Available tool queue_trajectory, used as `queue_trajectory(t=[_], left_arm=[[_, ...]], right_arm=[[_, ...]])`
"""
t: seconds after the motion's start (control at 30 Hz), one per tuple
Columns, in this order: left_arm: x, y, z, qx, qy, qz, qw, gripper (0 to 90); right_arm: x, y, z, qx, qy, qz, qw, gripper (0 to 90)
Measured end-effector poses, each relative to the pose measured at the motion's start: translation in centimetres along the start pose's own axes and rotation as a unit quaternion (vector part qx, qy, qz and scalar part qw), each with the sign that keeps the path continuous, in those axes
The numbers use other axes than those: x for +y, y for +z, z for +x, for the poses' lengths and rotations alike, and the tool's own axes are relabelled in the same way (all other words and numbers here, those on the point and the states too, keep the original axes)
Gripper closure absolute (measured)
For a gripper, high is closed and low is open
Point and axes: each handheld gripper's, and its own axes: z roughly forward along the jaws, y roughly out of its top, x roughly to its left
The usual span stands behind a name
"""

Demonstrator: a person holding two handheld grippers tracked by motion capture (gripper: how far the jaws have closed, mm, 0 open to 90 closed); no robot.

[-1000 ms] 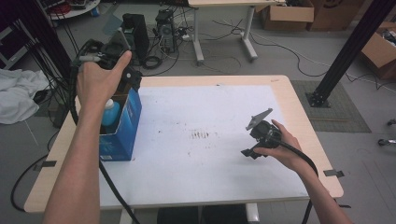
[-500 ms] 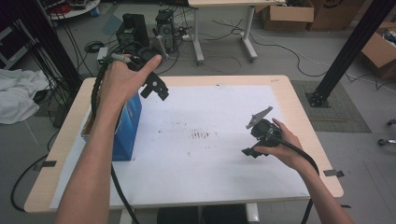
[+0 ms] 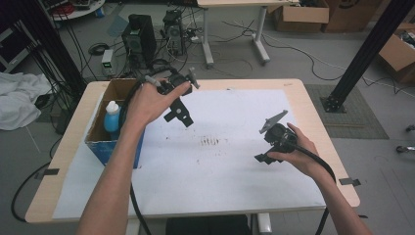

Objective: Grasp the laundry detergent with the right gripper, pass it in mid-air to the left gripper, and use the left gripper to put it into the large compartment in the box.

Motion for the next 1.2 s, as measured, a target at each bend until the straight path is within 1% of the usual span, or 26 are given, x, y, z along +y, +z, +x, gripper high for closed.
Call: queue_trajectory(t=[0.03,0.07,0.1,0.13,0.2,0.23,0.27,0.3,0.33,0.37,0.4,0.43,0.47,0.53,0.57,0.6,0.63,0.77,0.8,0.87,1.03,1.2], left_arm=[[0.0,0.0,0.0,0.000,0.000,0.000,1.0000,16.9],[0.0,1.0,-0.4,-0.006,0.011,0.003,0.9999,16.9],[0.0,1.0,-0.4,-0.006,0.011,0.003,0.9999,16.9],[-0.1,1.9,-0.8,-0.006,0.023,0.010,0.9997,16.9],[-0.1,2.7,-1.2,-0.004,0.044,0.022,0.9988,16.9],[-0.1,2.7,-1.2,-0.004,0.044,0.022,0.9988,16.9],[-0.1,3.3,-1.5,-0.009,0.058,0.031,0.9978,16.8],[-0.1,3.7,-1.7,-0.015,0.060,0.034,0.9975,17.0],[-0.2,4.1,-1.7,-0.018,0.063,0.035,0.9972,16.9],[-0.2,4.1,-1.7,-0.018,0.063,0.035,0.9972,16.9],[-0.2,4.8,-1.9,-0.021,0.068,0.041,0.9967,16.9],[-0.2,4.8,-1.9,-0.021,0.068,0.041,0.9967,16.9],[-0.3,5.2,-2.0,-0.025,0.068,0.044,0.9964,16.9],[-0.6,6.3,-2.1,-0.037,0.069,0.051,0.9956,16.9],[-0.6,6.3,-2.1,-0.037,0.069,0.051,0.9956,16.9],[-0.7,6.9,-2.2,-0.040,0.072,0.053,0.9952,17.0],[-0.7,6.9,-2.2,-0.040,0.072,0.053,0.9952,16.9],[-0.9,7.7,-2.2,-0.040,0.074,0.065,0.9944,16.9],[-1.0,7.9,-2.2,-0.043,0.074,0.064,0.9942,17.0],[-1.0,8.0,-2.2,-0.044,0.077,0.064,0.9940,16.9],[-1.0,8.0,-2.3,-0.045,0.075,0.063,0.9941,16.9],[-1.0,8.0,-2.3,-0.047,0.078,0.063,0.9939,16.9]], right_arm=[[-0.1,0.0,0.0,0.000,0.000,0.000,1.0000,19.0],[-0.1,-0.1,0.0,-0.001,0.001,0.001,1.0000,19.0],[-0.1,-0.1,0.0,-0.001,0.001,0.001,1.0000,19.0],[-0.2,-0.2,0.0,-0.001,0.002,0.001,1.0000,19.0],[-0.4,-0.3,0.0,-0.003,0.004,0.001,1.0000,19.0],[-0.4,-0.4,-0.1,-0.003,0.004,0.002,1.0000,19.1],[-0.5,-0.4,-0.1,-0.003,0.004,0.003,1.0000,19.1],[-0.5,-0.5,-0.1,-0.003,0.004,0.003,1.0000,19.1],[-0.6,-0.6,-0.2,-0.004,0.005,0.003,1.0000,19.1],[-0.6,-0.6,-0.2,-0.005,0.006,0.003,1.0000,19.1],[-0.6,-0.6,-0.3,-0.005,0.007,0.003,1.0000,19.1],[-0.7,-0.6,-0.3,-0.005,0.007,0.002,1.0000,19.1],[-0.7,-0.6,-0.4,-0.005,0.007,0.002,1.0000,19.1],[-0.7,-0.5,-0.4,-0.005,0.008,0.004,1.0000,19.1],[-0.7,-0.5,-0.4,-0.005,0.008,0.004,1.0000,19.1],[-0.6,-0.5,-0.5,-0.004,0.007,0.004,1.0000,19.2],[-0.6,-0.5,-0.6,-0.004,0.007,0.004,1.0000,19.2],[-0.4,-0.4,-0.6,-0.003,0.006,0.005,1.0000,19.2],[-0.3,-0.3,-0.6,-0.003,0.004,0.005,1.0000,19.2],[-0.2,-0.3,-0.6,-0.003,0.005,0.005,1.0000,19.1],[-0.1,-0.3,-0.6,-0.003,0.004,0.006,1.0000,19.2],[-0.1,-0.4,-0.6,-0.004,0.003,0.007,1.0000,19.3]])
